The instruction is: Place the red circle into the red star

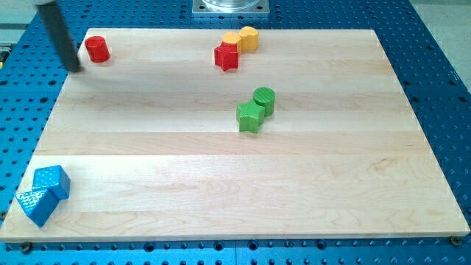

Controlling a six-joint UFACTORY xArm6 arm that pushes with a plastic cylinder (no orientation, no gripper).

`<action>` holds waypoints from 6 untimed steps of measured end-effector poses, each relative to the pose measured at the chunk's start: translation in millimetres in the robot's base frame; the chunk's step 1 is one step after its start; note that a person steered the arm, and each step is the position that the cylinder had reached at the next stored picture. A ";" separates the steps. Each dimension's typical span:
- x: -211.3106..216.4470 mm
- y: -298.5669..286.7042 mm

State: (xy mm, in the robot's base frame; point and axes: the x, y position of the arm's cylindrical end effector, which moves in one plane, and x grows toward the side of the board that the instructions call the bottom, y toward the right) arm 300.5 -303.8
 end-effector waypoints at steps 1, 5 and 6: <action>-32.6 27.5; -76.8 79.4; -74.0 197.0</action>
